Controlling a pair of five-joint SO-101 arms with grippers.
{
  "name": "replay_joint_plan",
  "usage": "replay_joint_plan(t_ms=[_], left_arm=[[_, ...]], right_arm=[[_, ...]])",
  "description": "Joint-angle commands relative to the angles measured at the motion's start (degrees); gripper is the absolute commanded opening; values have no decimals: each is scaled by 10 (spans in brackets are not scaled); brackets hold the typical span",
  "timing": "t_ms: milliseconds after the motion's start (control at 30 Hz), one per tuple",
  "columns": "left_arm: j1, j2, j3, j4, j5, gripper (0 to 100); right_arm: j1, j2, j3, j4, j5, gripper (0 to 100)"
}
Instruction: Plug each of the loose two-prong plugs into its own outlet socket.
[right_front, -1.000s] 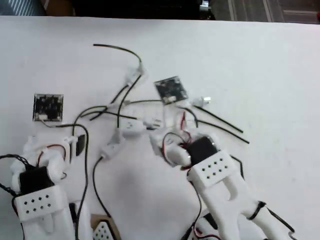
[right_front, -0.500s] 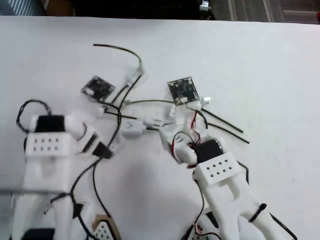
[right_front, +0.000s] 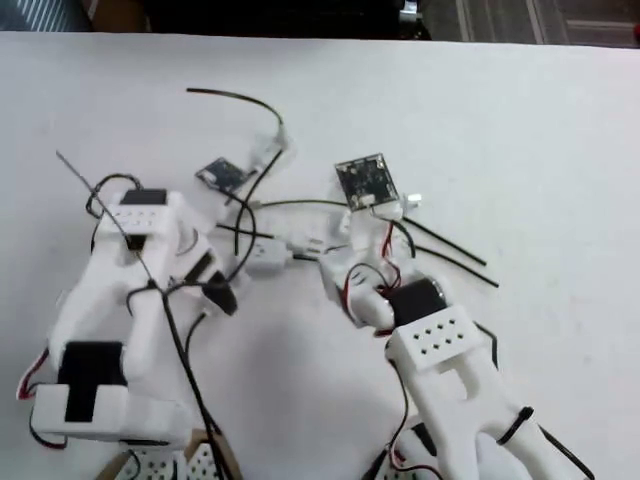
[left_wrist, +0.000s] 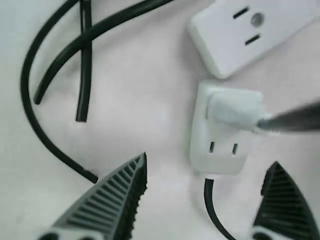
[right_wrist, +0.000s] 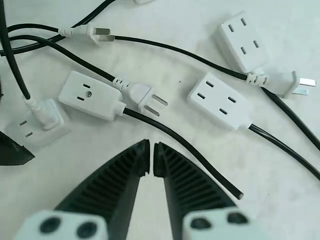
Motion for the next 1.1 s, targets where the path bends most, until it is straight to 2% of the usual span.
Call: replay_joint_plan(t_ms=[0, 233, 400, 633, 833, 1067], left_arm=[[21, 18, -18, -29, -4, 282], [89, 48, -17, -28, 1, 130], [104, 45, -23, -27, 1, 18], [102, 31, -38, 1, 1, 22], [102, -74, -74, 70, 1, 22], [102, -163, -82, 69, -4, 22]], right_arm=[[5, -15, -3, -11, 5, 18], [1, -15, -4, -11, 5, 18], [4, -15, -4, -11, 5, 18], [4, -15, -3, -10, 5, 18], [1, -15, -3, -11, 5, 18], [4, -14, -3, -10, 5, 18]])
